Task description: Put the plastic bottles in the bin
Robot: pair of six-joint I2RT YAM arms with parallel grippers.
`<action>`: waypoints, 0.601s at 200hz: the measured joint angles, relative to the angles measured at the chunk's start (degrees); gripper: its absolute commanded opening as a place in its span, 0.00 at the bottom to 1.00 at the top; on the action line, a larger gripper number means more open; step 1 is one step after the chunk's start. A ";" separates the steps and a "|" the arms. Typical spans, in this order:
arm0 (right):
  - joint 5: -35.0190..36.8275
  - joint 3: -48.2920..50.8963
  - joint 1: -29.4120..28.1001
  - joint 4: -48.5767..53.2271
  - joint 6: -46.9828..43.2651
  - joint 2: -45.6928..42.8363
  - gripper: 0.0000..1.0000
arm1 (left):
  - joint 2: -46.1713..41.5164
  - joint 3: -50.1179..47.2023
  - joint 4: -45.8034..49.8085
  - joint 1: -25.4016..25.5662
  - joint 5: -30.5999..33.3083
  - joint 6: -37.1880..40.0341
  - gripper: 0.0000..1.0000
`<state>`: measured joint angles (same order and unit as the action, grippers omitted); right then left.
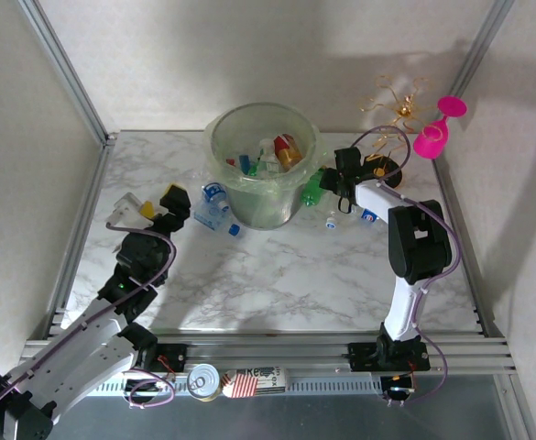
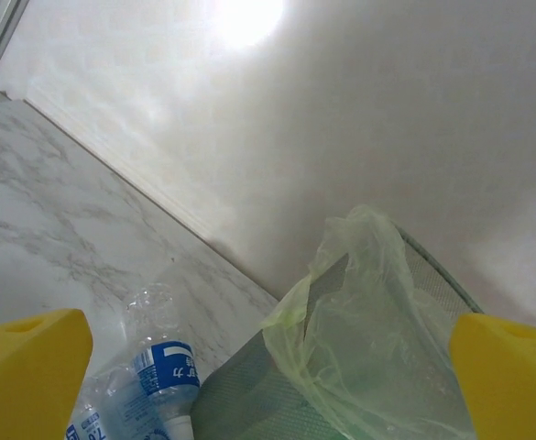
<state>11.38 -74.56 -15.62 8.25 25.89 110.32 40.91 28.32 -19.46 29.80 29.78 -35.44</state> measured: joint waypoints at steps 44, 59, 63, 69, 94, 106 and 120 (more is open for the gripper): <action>0.87 0.28 0.00 -0.11 0.35 0.26 0.73 | -0.02 -0.04 0.11 -0.04 0.04 -0.72 1.00; 1.03 0.68 0.00 -0.13 0.35 0.26 0.73 | -0.20 -0.07 0.57 -0.09 0.04 -0.85 1.00; 1.01 0.83 0.00 -0.15 0.37 0.26 0.73 | -0.28 -0.07 0.72 -0.09 0.04 -0.87 0.99; 1.01 1.14 0.00 -0.15 0.37 0.28 0.73 | -0.46 -0.07 0.98 -0.09 0.04 -0.90 1.00; 1.01 2.29 0.00 -0.11 0.52 0.61 0.73 | -1.22 -0.31 1.57 -0.20 0.07 -1.11 1.00; 0.98 2.67 0.00 -0.11 0.52 0.94 0.73 | -1.40 -0.33 1.73 -0.24 0.07 -1.29 0.99; 0.98 2.82 0.00 -0.09 0.52 1.46 0.73 | -1.51 -0.33 1.70 -0.28 0.07 -1.46 1.00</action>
<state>12.36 -71.75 -15.62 8.16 26.41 111.79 39.40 27.99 -17.76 29.52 29.85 -36.91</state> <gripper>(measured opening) 0.727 0.995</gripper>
